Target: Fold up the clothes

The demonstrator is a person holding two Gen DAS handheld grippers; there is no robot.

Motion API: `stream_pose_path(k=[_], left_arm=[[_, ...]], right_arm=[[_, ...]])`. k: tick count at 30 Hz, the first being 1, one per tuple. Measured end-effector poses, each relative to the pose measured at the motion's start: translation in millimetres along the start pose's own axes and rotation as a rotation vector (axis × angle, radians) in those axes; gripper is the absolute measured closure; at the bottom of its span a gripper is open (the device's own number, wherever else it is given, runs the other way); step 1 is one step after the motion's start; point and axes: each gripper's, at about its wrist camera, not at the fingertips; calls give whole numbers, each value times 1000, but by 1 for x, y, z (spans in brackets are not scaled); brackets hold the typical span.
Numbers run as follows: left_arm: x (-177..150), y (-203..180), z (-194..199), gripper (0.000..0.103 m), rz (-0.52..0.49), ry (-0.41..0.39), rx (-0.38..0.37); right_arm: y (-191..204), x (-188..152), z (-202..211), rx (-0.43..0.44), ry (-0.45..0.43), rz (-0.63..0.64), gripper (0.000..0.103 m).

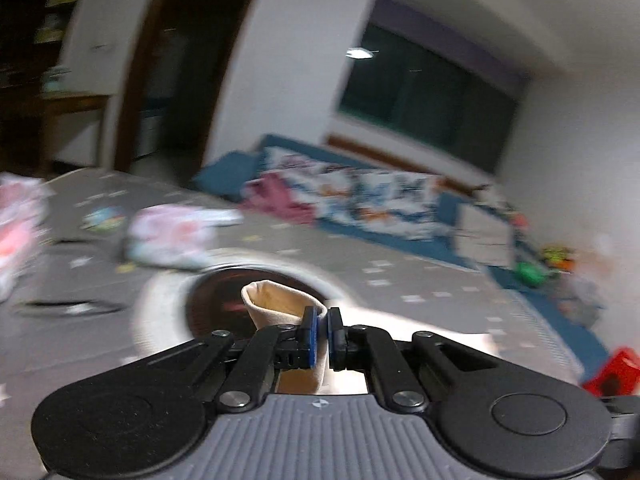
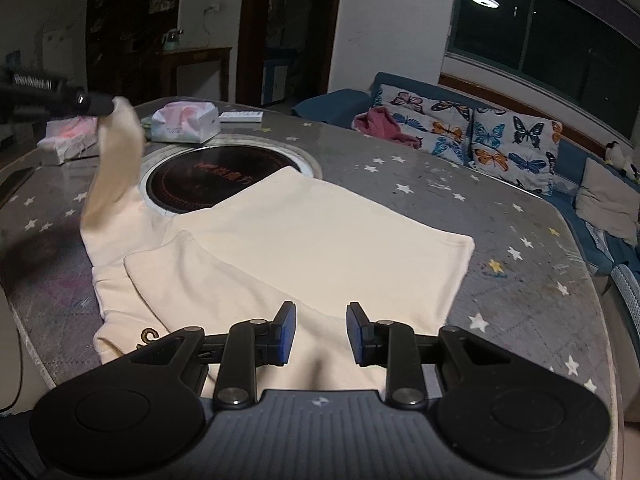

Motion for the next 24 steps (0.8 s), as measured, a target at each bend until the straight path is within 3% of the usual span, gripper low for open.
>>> stream_pose_path(k=[6,12,17,20,24], left_arm=[[-7,-73,-13,97,-128,26,-179],[-33,-118,-52,94,-219,144,-311],[-58,-134,-79,80,-280,231,-273],[-61,-123,-81,59,-284,238,-240],[-59,-88,-74,58,-268,221,-167]], right_arm=[[-16,-12,8,-1,-19,-65,76],[-30,-27,12,-18,-8,-111,76],[-43,-35,12,-41,10,-164,76],[-47,-37,16,-45,9,-181,76],[-47,-36,16,-1,16,-190,76]])
Point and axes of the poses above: each gripper's, at about its wrist camera, not at the fingertips, and z roughly against the way its jaws point, y to its left, x to its top, and after that the axes turned 13 degrees about y, right-handed
